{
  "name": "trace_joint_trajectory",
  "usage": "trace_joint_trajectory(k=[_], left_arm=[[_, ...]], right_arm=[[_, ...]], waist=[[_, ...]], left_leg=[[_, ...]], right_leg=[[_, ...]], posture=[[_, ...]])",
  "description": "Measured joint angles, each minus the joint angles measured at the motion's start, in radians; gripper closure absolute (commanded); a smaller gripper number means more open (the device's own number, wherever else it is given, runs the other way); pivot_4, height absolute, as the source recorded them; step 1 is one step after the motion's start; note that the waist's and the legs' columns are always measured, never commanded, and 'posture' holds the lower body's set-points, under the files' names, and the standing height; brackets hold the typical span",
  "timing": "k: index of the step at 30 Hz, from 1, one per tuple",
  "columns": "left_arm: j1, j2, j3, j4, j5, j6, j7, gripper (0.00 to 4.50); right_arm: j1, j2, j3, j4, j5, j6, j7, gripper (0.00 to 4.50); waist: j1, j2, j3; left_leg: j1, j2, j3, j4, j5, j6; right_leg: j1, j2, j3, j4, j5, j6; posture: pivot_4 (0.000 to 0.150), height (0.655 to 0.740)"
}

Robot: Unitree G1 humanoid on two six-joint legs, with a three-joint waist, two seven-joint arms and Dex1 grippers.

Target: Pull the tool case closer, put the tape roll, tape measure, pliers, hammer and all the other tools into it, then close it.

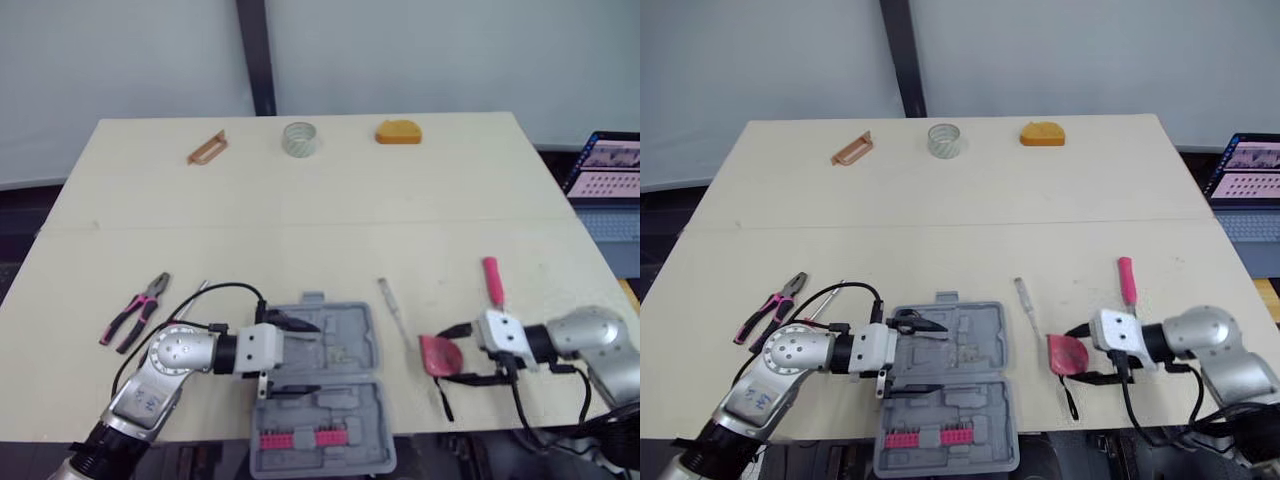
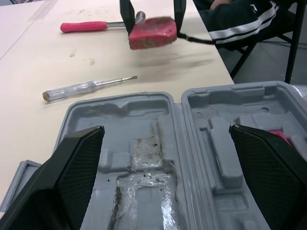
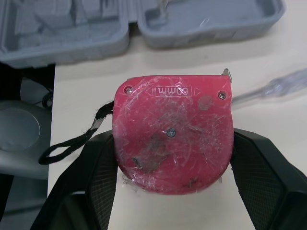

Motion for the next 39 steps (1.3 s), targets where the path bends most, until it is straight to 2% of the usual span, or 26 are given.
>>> trace_joint_trajectory(k=[4, 9, 19, 23, 27, 39], left_arm=[[0.006, -0.013, 0.011, 0.027, 0.000, 0.005, 0.033, 0.00], [0.029, -0.014, 0.037, 0.036, 0.002, 0.012, 0.061, 0.00], [0.058, -0.005, 0.130, 0.034, -0.024, 0.044, 0.104, 0.00], [0.080, -0.014, 0.165, 0.036, -0.046, 0.050, 0.109, 0.00], [0.094, -0.024, 0.164, 0.037, -0.046, 0.047, 0.109, 0.00], [0.107, -0.040, 0.162, 0.037, -0.045, 0.021, 0.107, 0.00]], right_arm=[[-0.148, 0.006, 0.014, -0.181, 0.048, 0.279, -0.062, 1.57], [-0.284, 0.040, 0.112, -0.296, 0.038, 0.446, -0.096, 1.57], [-0.544, 0.117, 0.428, -0.266, -0.187, 0.600, -0.130, 1.57], [-0.634, 0.193, 0.556, -0.211, -0.277, 0.674, -0.127, 1.57], [-0.657, 0.233, 0.610, -0.202, -0.324, 0.724, -0.131, 1.57], [-0.645, 0.335, 0.716, -0.159, -0.427, 0.823, -0.203, 1.57]], waist=[[0.000, 0.000, 0.000], [0.002, 0.000, 0.000], [-0.010, 0.000, 0.000], [-0.020, 0.000, 0.000], [-0.023, 0.000, 0.000], [-0.027, 0.000, 0.000]], left_leg=[[-0.001, 0.000, -0.001, 0.000, 0.000, 0.000], [-0.004, 0.000, -0.003, 0.001, 0.000, 0.000], [-0.006, 0.000, -0.003, 0.000, 0.000, 0.000], [-0.008, 0.000, -0.005, 0.001, 0.000, 0.000], [-0.016, -0.001, -0.005, 0.002, 0.000, -0.001], [-0.016, -0.001, -0.004, 0.002, 0.001, -0.002]], right_leg=[[0.000, 0.000, 0.000, 0.000, 0.000, 0.000], [-0.001, 0.000, -0.002, -0.003, 0.000, 0.000], [-0.004, 0.000, -0.002, -0.002, 0.000, 0.000], [-0.006, 0.000, -0.003, -0.002, 0.000, 0.000], [-0.016, -0.001, -0.004, 0.003, 0.001, 0.000], [-0.017, -0.001, -0.004, 0.004, 0.001, 0.000]], posture=[[0.150, 0.7400], [0.150, 0.7400], [0.150, 0.7400], [0.150, 0.7400], [0.150, 0.7400], [0.150, 0.7400]])
